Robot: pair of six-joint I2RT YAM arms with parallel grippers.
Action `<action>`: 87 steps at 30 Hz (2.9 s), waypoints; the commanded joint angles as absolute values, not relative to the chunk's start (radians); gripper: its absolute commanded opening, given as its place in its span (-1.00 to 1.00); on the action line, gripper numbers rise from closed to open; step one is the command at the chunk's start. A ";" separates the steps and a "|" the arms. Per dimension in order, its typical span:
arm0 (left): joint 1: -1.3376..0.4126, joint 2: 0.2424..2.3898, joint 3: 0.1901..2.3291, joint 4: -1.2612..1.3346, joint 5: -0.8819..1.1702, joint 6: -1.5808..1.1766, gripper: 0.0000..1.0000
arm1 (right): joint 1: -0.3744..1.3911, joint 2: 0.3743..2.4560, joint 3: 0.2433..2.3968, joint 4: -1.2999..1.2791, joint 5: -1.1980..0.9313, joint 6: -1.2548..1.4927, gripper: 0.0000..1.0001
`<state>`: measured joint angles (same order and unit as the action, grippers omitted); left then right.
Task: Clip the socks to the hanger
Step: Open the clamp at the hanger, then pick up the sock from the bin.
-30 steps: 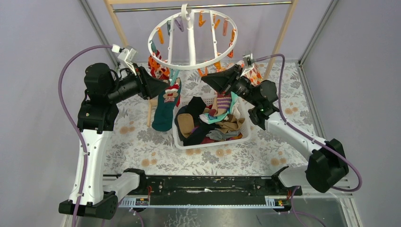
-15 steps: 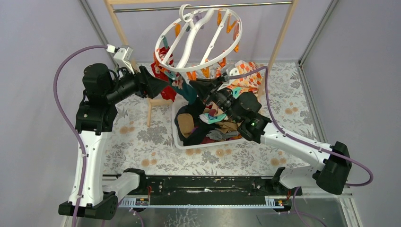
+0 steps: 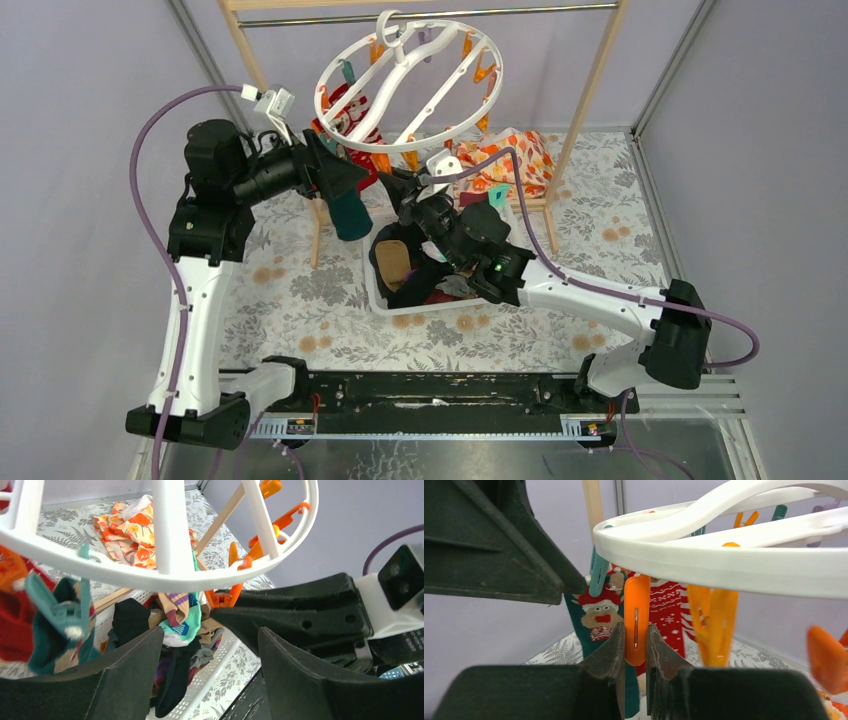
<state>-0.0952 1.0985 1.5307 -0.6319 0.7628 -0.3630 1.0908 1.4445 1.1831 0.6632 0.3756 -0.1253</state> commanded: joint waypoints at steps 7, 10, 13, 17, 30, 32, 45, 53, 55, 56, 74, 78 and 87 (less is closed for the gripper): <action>-0.133 1.179 1.587 -0.458 0.817 -0.490 0.47 | 1.136 1.478 1.254 0.755 0.415 -0.177 -1.00; -0.154 1.199 1.593 -0.440 0.801 -0.496 0.45 | 1.143 1.487 1.265 0.752 0.414 -0.181 -1.00; -0.169 1.215 1.599 -0.437 0.789 -0.505 0.45 | 1.148 1.494 1.273 0.741 0.409 -0.181 -1.00; -0.175 1.221 1.592 -0.431 0.777 -0.502 0.42 | 1.153 1.496 1.278 0.732 0.405 -0.188 -1.00; -0.175 1.240 1.563 -0.323 0.726 -0.602 -0.26 | 1.166 1.521 1.309 0.681 0.398 -0.179 -1.00; -0.175 1.234 1.559 -0.317 0.708 -0.593 -0.46 | 1.166 1.512 1.297 0.680 0.397 -0.172 -1.00; -0.175 1.199 1.533 -0.355 0.683 -0.498 -1.00 | 1.135 1.234 1.082 0.423 0.376 -0.093 0.42; -0.175 1.191 1.531 -0.389 0.699 -0.460 -1.00 | 1.107 1.199 1.018 -0.083 0.184 -0.126 0.35; -0.174 1.190 1.530 -0.396 0.703 -0.454 -1.00 | 1.106 1.217 0.980 -0.094 0.199 -0.147 0.35; -0.174 1.189 1.530 -0.398 0.707 -0.450 -1.00 | 1.104 1.231 0.964 -0.082 0.217 -0.159 0.35; -0.175 1.185 1.529 -0.419 0.729 -0.443 -1.00 | 0.674 1.371 0.954 0.096 0.447 0.200 0.29; -0.174 1.185 1.532 -0.419 0.731 -0.446 -1.00 | 0.648 1.436 0.967 0.187 0.515 0.187 0.21; -0.175 1.170 1.526 -0.426 0.733 -0.423 -1.00 | 0.634 1.534 0.998 0.244 0.632 0.165 -0.08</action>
<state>-0.1722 1.1988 1.5322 -0.4236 0.7174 -0.4545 0.6399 1.5486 0.9676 0.1413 0.5190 0.1646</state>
